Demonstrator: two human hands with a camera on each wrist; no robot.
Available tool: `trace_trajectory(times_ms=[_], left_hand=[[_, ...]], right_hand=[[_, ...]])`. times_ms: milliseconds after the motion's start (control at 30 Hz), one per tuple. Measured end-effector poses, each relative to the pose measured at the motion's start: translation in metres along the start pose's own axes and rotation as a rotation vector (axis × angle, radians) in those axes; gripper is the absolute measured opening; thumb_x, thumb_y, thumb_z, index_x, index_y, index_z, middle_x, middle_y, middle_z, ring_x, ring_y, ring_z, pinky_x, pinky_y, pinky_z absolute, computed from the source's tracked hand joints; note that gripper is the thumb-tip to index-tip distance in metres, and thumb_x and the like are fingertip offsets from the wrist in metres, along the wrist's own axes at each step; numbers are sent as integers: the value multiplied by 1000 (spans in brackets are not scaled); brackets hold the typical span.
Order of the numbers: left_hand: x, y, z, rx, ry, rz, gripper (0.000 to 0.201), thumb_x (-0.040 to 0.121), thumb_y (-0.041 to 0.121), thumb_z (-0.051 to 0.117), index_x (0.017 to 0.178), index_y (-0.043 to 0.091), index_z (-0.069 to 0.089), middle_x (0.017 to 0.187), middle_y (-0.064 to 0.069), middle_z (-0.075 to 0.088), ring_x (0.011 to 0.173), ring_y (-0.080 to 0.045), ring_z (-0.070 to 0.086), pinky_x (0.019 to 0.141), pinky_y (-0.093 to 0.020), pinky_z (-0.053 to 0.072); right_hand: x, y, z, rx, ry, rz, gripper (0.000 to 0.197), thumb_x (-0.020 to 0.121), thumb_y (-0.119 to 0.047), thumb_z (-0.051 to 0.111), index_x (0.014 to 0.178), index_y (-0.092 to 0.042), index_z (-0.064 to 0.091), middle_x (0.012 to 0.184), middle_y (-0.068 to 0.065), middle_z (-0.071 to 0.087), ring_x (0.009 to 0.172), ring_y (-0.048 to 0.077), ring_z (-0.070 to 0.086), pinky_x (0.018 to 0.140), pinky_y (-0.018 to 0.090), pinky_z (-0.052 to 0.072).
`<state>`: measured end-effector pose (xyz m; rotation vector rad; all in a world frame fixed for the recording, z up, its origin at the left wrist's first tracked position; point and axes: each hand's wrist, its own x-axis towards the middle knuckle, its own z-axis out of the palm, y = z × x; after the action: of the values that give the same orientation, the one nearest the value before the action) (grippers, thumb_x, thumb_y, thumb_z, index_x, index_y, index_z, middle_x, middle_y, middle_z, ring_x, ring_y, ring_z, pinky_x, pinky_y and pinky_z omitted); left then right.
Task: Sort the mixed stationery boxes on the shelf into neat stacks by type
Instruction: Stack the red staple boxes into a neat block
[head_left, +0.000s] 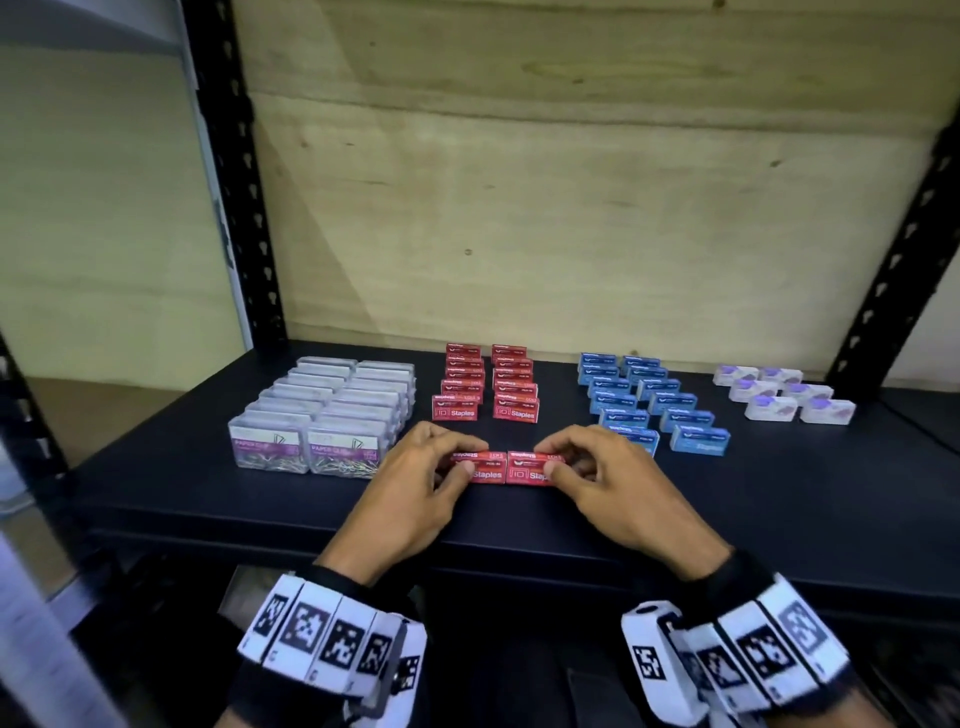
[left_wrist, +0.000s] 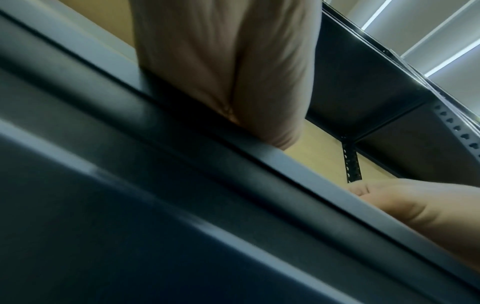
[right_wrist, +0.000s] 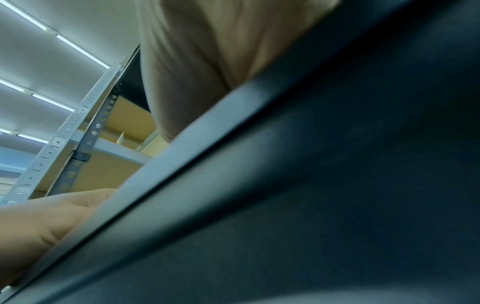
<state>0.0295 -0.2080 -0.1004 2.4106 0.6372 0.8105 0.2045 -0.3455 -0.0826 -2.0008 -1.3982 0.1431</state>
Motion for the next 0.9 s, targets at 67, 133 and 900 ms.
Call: trace_trajectory(times_ms=[67,133,900], left_hand=[[-2,-2,1,-5,17,6,23,95,27,59,116,36,65,100,15,49,85,6,49,73,-1,36],[-3,-4,0,-23,21,21,25,95,25,59,116,36,66,100,14,50,88,6,49,75,-1,35],[-5,-1,-6,-155,25,-107,50,89,41,63,137,40,50,113,16,41,91,0,50,76,-6,41]], right_hand=[[-2,4,4,67,15,-8,11,93,-29,65,100,-36,69,95,-9,61,81,4,60,79,22,50],[-5,8,6,135,35,-25,12,92,-27,68,101,-35,70,95,-7,63,81,5,61,78,22,51],[-5,12,5,282,59,57,28,88,-50,63,115,-41,65,110,-6,65,82,3,65,86,29,55]])
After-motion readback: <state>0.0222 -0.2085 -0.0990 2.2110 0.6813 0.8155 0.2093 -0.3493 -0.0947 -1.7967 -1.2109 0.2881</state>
